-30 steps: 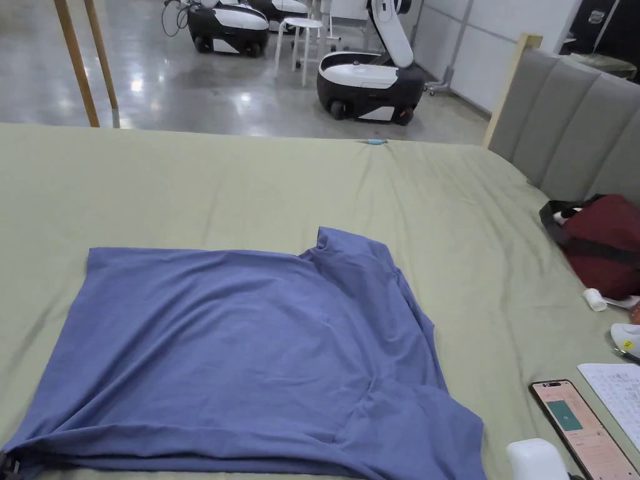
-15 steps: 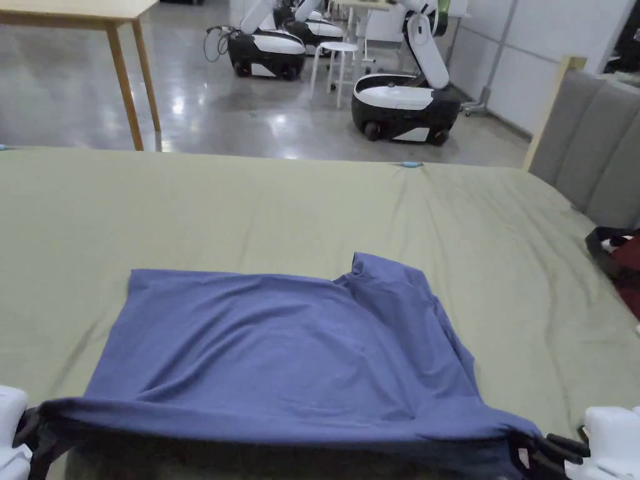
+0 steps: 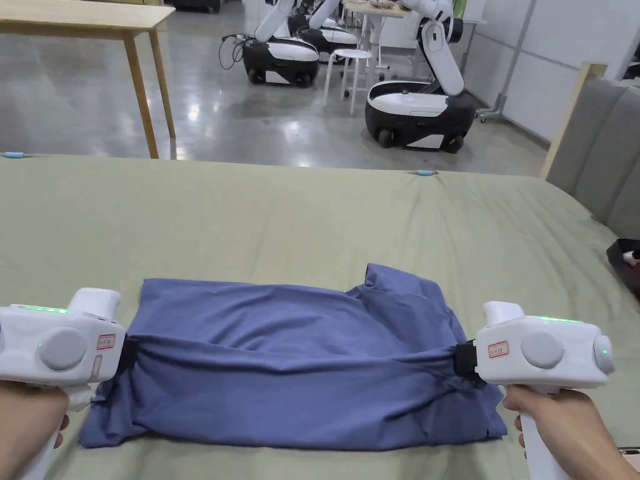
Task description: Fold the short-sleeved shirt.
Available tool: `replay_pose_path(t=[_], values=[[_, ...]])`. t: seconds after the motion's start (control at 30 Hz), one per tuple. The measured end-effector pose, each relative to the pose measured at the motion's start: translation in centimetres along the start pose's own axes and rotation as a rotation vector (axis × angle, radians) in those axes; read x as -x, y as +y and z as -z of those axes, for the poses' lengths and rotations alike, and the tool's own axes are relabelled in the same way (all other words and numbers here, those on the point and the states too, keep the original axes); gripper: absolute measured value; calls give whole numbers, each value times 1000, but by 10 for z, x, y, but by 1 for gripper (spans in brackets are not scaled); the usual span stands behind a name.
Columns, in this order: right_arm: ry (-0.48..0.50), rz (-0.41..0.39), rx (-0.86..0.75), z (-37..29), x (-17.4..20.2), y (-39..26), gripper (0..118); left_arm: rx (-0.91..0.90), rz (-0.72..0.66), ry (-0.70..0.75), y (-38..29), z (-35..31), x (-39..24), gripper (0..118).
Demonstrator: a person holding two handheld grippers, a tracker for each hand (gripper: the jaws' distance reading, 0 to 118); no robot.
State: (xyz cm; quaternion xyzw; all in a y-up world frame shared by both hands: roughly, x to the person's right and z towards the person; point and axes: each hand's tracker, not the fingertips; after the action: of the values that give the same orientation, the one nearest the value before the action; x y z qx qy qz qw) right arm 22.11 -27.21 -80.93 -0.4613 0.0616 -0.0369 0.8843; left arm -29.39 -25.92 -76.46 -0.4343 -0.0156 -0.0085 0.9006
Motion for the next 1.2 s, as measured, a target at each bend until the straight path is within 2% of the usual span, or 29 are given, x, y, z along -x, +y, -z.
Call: replay_pose_path(t=[0.03, 0.07, 0.1, 0.17, 0.3, 0.43, 0.5, 0.53, 0.57, 0.6, 0.63, 0.67, 0.7, 0.73, 0.83, 0.9, 0.93, 0.97, 1.03, 1.07, 1.1, 1.2], values=[[-4, -4, -14, -1, -1, -3, 54, -4, -4, 13, -1, -4, -1, 76], [-35, -10, -42, -6, 0, -6, 101, -20, -2, 25, -5, -13, -5, 116], [-58, -26, -74, -15, 2, -11, 117, -61, 12, 14, -11, -23, -7, 117], [-19, -78, -192, -46, 8, -29, 118, -180, 47, 28, -28, -54, -16, 116], [48, -116, -469, -111, 31, -90, 118, -464, 83, 25, -66, -115, -46, 118], [56, -161, -711, -151, 57, -154, 118, -618, 119, 84, -121, -153, -75, 118], [27, -151, -714, -159, 69, -176, 109, -591, 114, 99, -145, -145, -73, 114], [23, -149, -716, -160, 73, -183, 90, -571, 109, 105, -155, -145, -75, 107], [-16, -149, -724, -158, 79, -188, 35, -542, 92, 102, -163, -142, -76, 81], [-87, -158, -714, -156, 84, -191, 1, -509, 61, 71, -171, -137, -71, 54], [-84, -173, -721, -155, 86, -195, 1, -459, 51, 57, -174, -131, -69, 24], [-19, -169, -686, -153, 84, -194, 1, -411, 52, 58, -177, -123, -66, 8], [23, -148, -654, -151, 85, -193, 1, -391, 65, 54, -180, -117, -62, 6], [25, -135, -649, -149, 85, -194, 1, -380, 84, 59, -179, -122, -72, 0], [6, -150, -644, -148, 85, -195, 1, -313, -2, 27, -179, -110, -61, 0], [18, -131, -626, -147, 81, -196, 1, -281, -25, 27, -173, -104, -49, 0], [22, -125, -617, -146, 79, -197, 1, -273, -20, 44, -170, -100, -47, 6], [20, -119, -607, -145, 78, -197, 1, -247, -9, 50, -161, -95, -41, 32], [13, -117, -595, -142, 75, -198, 1, -205, -13, 59, -151, -83, -34, 107], [12, -114, -582, -140, 72, -198, 1, -199, -17, 59, -147, -74, -31, 117], [8, -111, -570, -140, 72, -198, 1, -161, -59, 71, -141, -65, -21, 116], [-8, -106, -551, -138, 66, -198, 1, -158, -40, 62, -121, -41, -8, 117]])
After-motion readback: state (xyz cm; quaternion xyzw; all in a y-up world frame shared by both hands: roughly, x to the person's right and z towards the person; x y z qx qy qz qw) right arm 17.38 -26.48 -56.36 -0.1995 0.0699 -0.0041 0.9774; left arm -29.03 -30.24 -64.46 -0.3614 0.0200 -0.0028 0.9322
